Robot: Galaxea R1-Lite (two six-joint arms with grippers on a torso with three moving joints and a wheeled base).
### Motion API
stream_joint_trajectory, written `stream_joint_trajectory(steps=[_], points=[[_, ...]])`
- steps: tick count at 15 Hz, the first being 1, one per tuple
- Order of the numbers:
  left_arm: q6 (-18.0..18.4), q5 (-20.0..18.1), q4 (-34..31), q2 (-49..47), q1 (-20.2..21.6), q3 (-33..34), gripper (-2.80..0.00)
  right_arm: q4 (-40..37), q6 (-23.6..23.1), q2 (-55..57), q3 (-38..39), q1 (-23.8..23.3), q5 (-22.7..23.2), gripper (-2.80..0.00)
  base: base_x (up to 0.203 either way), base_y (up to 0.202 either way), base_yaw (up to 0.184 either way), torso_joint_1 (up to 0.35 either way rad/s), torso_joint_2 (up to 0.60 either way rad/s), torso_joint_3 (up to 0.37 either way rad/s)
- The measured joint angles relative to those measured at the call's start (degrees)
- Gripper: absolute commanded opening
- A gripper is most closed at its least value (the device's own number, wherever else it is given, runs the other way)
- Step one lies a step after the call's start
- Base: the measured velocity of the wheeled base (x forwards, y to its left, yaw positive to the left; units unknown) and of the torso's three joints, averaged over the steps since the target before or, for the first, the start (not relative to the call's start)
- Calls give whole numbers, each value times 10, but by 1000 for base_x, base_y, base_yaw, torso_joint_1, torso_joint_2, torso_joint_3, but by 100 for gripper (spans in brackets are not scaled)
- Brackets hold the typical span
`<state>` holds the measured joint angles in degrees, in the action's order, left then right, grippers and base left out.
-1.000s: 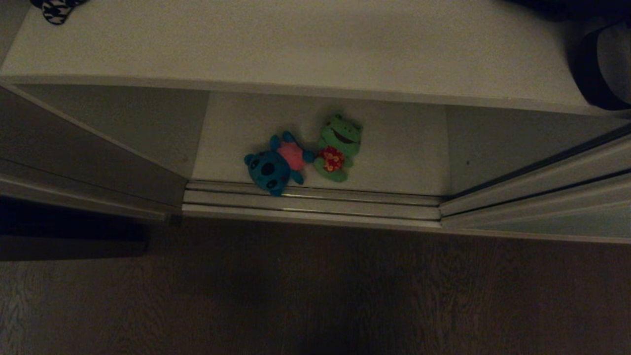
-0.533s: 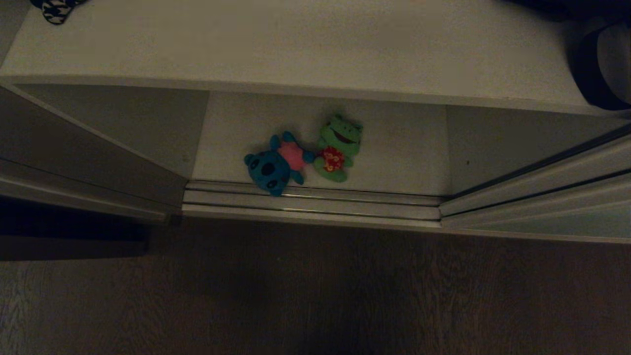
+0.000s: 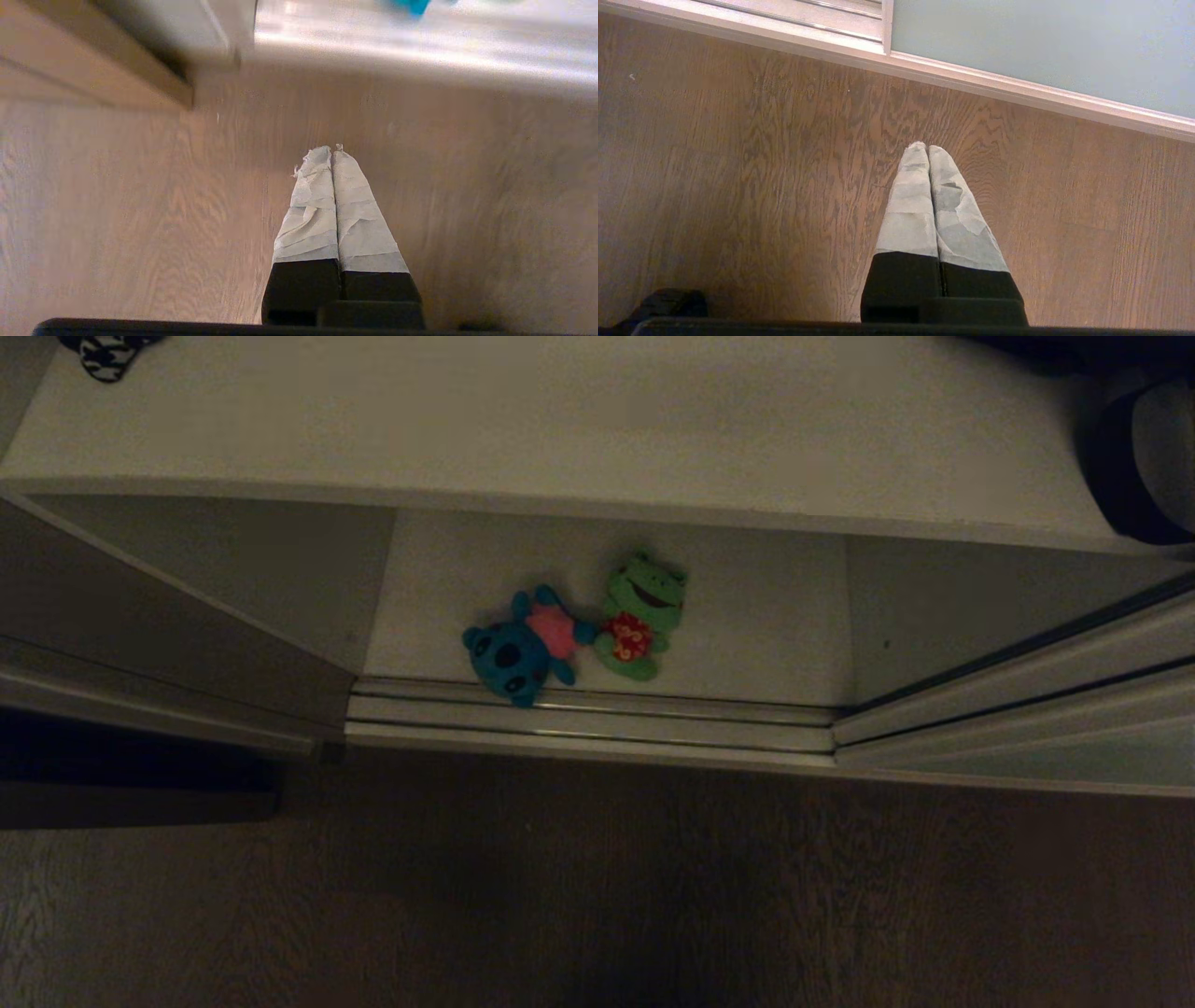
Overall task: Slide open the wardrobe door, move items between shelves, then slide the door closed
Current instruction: Place the blue doll on the higher shelf
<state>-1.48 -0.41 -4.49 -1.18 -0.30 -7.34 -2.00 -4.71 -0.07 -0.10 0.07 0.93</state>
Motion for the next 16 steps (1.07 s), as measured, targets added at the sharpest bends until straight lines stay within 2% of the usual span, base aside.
stream_joint_trajectory(steps=[3, 6, 12, 16], points=[[-14, -2, -80, -79, 0, -114, -280, 0, 0, 0, 0, 0, 0, -280, 0, 0, 0, 0, 0, 0], [-26, -17, -141, -228, -3, -184, -280, 0, 0, 0, 0, 0, 0, -280, 0, 0, 0, 0, 0, 0], [-23, -67, -116, -562, -7, -238, -280, 0, 0, 0, 0, 0, 0, -280, 0, 0, 0, 0, 0, 0], [-15, -100, -65, -766, -8, -290, -280, 0, 0, 0, 0, 0, 0, -280, 0, 0, 0, 0, 0, 0]])
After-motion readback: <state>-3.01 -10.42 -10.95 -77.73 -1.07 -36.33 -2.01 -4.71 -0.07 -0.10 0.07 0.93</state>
